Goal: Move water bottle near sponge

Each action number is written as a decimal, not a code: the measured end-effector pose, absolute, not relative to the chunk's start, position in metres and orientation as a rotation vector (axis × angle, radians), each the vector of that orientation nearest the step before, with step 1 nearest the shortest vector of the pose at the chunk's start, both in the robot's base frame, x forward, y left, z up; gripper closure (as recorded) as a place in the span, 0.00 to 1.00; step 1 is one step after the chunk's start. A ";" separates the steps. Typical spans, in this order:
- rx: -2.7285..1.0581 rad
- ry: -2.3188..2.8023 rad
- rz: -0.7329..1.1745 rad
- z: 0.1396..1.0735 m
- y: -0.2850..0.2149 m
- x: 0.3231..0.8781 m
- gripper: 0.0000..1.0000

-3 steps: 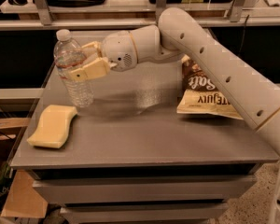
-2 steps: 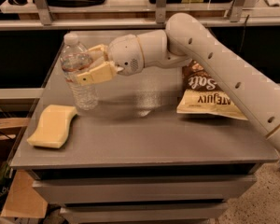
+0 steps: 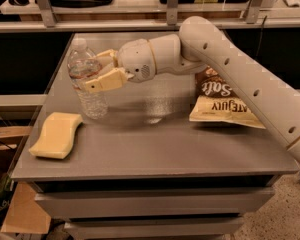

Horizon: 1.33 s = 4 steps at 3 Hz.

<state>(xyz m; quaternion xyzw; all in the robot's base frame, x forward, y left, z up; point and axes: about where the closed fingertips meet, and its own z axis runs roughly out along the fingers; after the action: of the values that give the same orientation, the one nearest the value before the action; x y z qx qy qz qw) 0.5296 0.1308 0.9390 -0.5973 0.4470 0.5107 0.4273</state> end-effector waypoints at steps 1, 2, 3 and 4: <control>-1.488 1.121 1.270 0.937 0.127 0.532 0.57; -1.483 1.125 1.275 0.935 0.124 0.534 0.36; -1.481 1.125 1.284 0.934 0.123 0.537 0.12; -1.481 1.124 1.294 0.933 0.124 0.540 0.00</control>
Offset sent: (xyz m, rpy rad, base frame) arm 0.0110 -0.0155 -0.0074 0.0021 0.0138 -0.0221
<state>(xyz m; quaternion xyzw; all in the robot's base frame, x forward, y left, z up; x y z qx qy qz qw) 0.5399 0.1240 0.9331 -0.5919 0.4492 0.5174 0.4244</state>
